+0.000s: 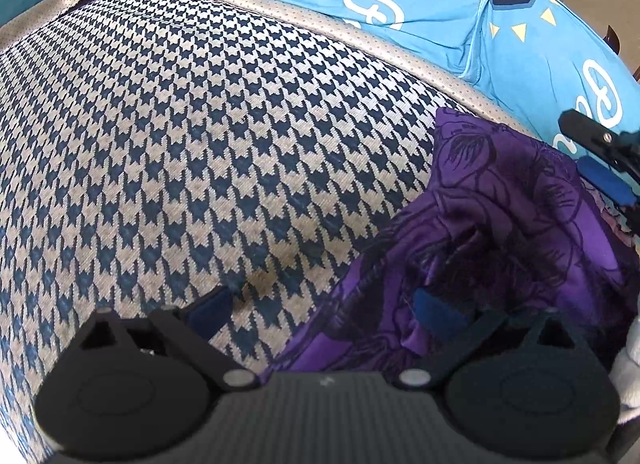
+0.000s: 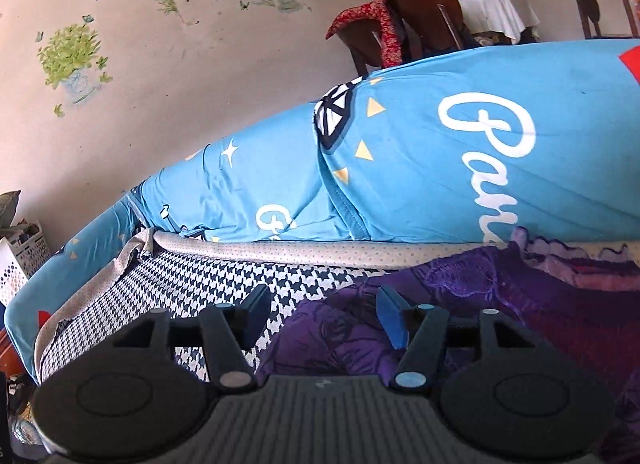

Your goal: Fold clothes

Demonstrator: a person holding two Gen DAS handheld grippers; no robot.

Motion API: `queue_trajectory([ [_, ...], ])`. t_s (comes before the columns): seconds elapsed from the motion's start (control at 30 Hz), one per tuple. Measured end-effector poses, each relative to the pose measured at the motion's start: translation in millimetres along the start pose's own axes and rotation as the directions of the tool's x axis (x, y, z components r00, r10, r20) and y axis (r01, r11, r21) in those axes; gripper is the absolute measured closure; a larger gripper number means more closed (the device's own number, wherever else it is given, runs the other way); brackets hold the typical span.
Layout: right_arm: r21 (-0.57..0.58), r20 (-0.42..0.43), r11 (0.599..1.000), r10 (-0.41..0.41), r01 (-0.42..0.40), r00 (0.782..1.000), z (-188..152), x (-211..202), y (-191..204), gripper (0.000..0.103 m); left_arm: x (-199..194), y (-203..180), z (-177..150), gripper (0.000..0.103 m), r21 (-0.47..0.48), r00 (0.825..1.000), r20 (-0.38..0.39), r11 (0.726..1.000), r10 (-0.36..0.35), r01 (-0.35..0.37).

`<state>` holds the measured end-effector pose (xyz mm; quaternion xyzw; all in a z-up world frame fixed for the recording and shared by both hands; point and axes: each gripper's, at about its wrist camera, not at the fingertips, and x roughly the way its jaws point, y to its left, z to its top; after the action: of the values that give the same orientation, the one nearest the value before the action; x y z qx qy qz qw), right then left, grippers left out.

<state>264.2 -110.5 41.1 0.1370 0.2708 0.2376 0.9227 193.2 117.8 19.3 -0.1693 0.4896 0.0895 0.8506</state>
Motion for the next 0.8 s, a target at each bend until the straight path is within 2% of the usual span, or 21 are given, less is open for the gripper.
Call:
queue_trajectory([
  [0.13,-0.044,-0.011,0.999,0.031,-0.031,0.999,-4.0,16.3,3.7,0.039,2.3,-1.8,-2.8,0.001,0.01,1.0,0.0,1.0,0.013,-0.013],
  [0.47,-0.182,-0.026,0.983,0.032,-0.036,0.999,-13.5,49.2,12.6,0.039,9.3,-10.8,-10.7,0.0,0.061,1.0,0.01,0.998,0.021,-0.022],
  [0.7,-0.214,-0.105,0.976,0.014,-0.036,0.994,-27.5,77.5,10.7,0.039,10.3,-12.3,-14.4,0.0,0.098,0.999,0.023,0.995,0.029,-0.031],
  [0.73,-0.224,-0.111,0.974,0.015,-0.039,0.994,-29.0,78.6,11.5,0.042,11.0,-12.5,-14.4,0.0,0.101,0.999,0.024,0.994,0.031,-0.033],
  [0.8,-0.244,-0.124,0.969,0.005,-0.035,0.992,-30.5,80.9,13.9,0.054,12.0,-12.9,-14.8,0.0,0.102,0.999,0.025,0.994,0.035,-0.037],
])
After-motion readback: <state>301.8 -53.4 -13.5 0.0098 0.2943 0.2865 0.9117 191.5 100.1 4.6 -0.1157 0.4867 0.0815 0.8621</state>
